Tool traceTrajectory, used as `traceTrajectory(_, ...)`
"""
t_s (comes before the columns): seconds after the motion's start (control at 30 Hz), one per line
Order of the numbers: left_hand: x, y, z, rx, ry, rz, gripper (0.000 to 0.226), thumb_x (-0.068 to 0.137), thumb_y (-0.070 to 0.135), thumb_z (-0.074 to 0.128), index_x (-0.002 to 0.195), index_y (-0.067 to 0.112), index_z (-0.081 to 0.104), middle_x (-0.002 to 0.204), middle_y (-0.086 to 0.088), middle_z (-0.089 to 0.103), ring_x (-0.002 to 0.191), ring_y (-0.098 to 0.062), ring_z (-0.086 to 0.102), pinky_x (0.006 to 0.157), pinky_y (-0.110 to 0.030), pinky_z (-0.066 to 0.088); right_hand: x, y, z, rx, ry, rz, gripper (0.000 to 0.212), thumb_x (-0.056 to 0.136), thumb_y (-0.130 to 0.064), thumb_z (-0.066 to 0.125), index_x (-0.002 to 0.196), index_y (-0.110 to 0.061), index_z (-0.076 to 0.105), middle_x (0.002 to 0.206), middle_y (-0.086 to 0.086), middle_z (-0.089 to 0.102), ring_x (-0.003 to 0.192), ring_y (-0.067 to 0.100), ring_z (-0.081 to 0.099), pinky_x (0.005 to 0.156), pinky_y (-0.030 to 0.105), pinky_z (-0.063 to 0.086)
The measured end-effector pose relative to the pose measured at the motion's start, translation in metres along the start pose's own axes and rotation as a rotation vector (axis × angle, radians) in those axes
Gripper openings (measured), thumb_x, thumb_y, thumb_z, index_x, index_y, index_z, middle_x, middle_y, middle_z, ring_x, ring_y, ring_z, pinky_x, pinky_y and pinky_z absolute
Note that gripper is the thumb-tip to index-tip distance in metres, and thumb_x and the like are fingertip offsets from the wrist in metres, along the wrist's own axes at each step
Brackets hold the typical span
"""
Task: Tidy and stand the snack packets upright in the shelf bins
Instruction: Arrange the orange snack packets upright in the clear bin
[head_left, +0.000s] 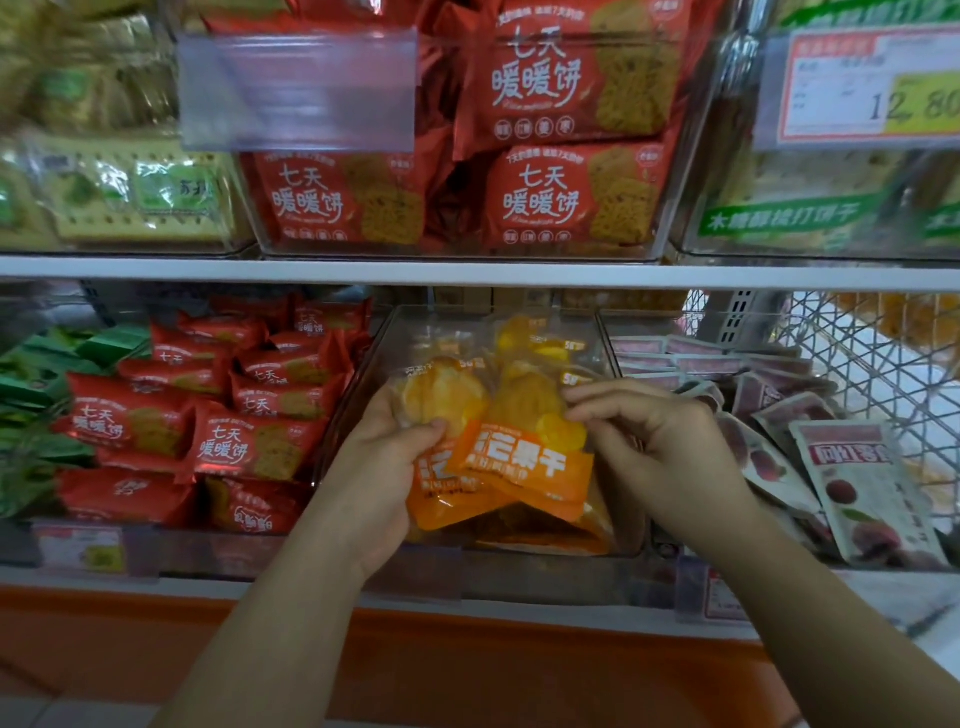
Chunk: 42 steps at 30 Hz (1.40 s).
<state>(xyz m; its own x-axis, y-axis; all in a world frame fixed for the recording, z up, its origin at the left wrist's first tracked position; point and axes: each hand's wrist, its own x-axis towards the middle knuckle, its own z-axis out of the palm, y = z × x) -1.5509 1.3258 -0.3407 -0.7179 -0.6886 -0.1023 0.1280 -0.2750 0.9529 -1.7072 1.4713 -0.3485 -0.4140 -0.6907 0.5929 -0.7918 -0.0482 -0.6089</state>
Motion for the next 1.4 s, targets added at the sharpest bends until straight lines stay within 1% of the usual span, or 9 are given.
traceTrajectory(0.13,-0.005,0.000,0.005,-0.013,-0.033,-0.009,0.039,0.094,0.002,0.047,0.124,0.026,0.051,0.108,-0.007,0.070,0.088,-0.024,0.070,0.062,-0.035,0.056,0.003,-0.010,0.002,0.229,-0.060,0.103,0.028,0.085,-0.011,0.048,0.091,-0.028,0.070,0.110,-0.017,0.064,0.108,-0.004,0.056,0.090,0.017,0.047)
traceTrajectory(0.23,-0.011,-0.003,0.012,-0.052,-0.063,-0.002,0.036,0.096,0.006,0.045,0.124,0.026,0.054,0.108,-0.005,0.071,0.093,-0.023,0.069,0.073,-0.037,0.057,0.001,-0.016,0.011,0.129,-0.069,0.044,0.022,0.080,-0.028,0.063,0.101,-0.026,0.068,0.114,-0.018,0.062,0.107,0.000,0.058,0.088,0.020,0.049)
traceTrajectory(0.47,-0.018,-0.006,0.013,0.125,-0.171,0.122,0.061,0.077,0.055,0.061,0.132,0.034,0.046,0.121,0.004,0.064,0.107,-0.016,0.065,0.089,-0.039,0.054,-0.003,-0.018,0.024,0.078,-0.015,-0.017,0.041,0.078,-0.043,0.063,0.114,-0.023,0.063,0.119,-0.015,0.057,0.115,-0.002,0.051,0.095,0.016,0.044)
traceTrajectory(0.7,-0.016,0.002,-0.003,0.289,-0.359,0.157,0.067,0.076,0.014,0.068,0.134,0.031,0.039,0.116,0.005,0.066,0.107,-0.014,0.064,0.086,-0.033,0.054,-0.001,-0.028,0.013,0.172,-0.054,0.062,0.042,0.075,-0.041,0.071,0.114,-0.033,0.058,0.115,-0.019,0.056,0.113,0.004,0.054,0.096,0.030,0.048)
traceTrajectory(0.83,-0.029,0.013,-0.014,0.460,-0.587,0.122,0.071,0.084,0.003,0.065,0.132,0.044,0.033,0.120,0.016,0.062,0.110,-0.002,0.060,0.082,-0.019,0.051,0.006,-0.039,-0.014,0.395,-0.467,0.292,0.078,0.065,-0.028,0.079,0.134,-0.033,0.043,0.133,-0.012,0.052,0.122,0.006,0.052,0.094,0.034,0.051)
traceTrajectory(1.0,-0.046,0.017,-0.020,0.686,-0.671,0.137,0.082,0.083,0.012,0.071,0.130,0.060,0.024,0.128,0.023,0.051,0.113,0.007,0.053,0.095,-0.021,0.047,0.007,-0.068,-0.012,0.317,-0.817,0.265,0.037,0.075,0.001,0.072,0.104,-0.019,0.062,0.096,-0.009,0.071,0.089,0.002,0.066,0.074,0.014,0.050)
traceTrajectory(1.07,-0.050,0.020,-0.026,0.696,-0.641,0.132,0.089,0.080,0.016,0.074,0.133,0.062,0.020,0.130,0.024,0.047,0.113,0.007,0.053,0.096,-0.024,0.049,0.007,-0.075,-0.011,0.310,-0.837,0.279,0.030,0.075,0.004,0.071,0.096,-0.017,0.063,0.085,-0.009,0.072,0.077,0.001,0.067,0.067,0.014,0.051)
traceTrajectory(1.2,-0.056,0.027,-0.037,0.747,-0.576,0.195,0.088,0.077,0.018,0.077,0.128,0.069,0.026,0.121,0.018,0.053,0.106,-0.011,0.062,0.087,-0.041,0.054,0.006,-0.084,-0.003,0.298,-0.818,0.300,0.035,0.076,-0.004,0.074,0.109,-0.002,0.063,0.103,0.016,0.070,0.096,0.034,0.066,0.088,0.047,0.053)
traceTrajectory(1.4,-0.061,0.033,-0.043,0.799,-0.456,0.347,0.066,0.081,0.013,0.072,0.122,0.058,0.045,0.117,0.022,0.052,0.094,-0.005,0.063,0.076,-0.033,0.057,-0.007,-0.096,0.015,0.175,-0.577,0.210,0.033,0.077,-0.013,0.075,0.108,-0.019,0.066,0.095,-0.006,0.074,0.084,0.011,0.070,0.073,0.025,0.056)
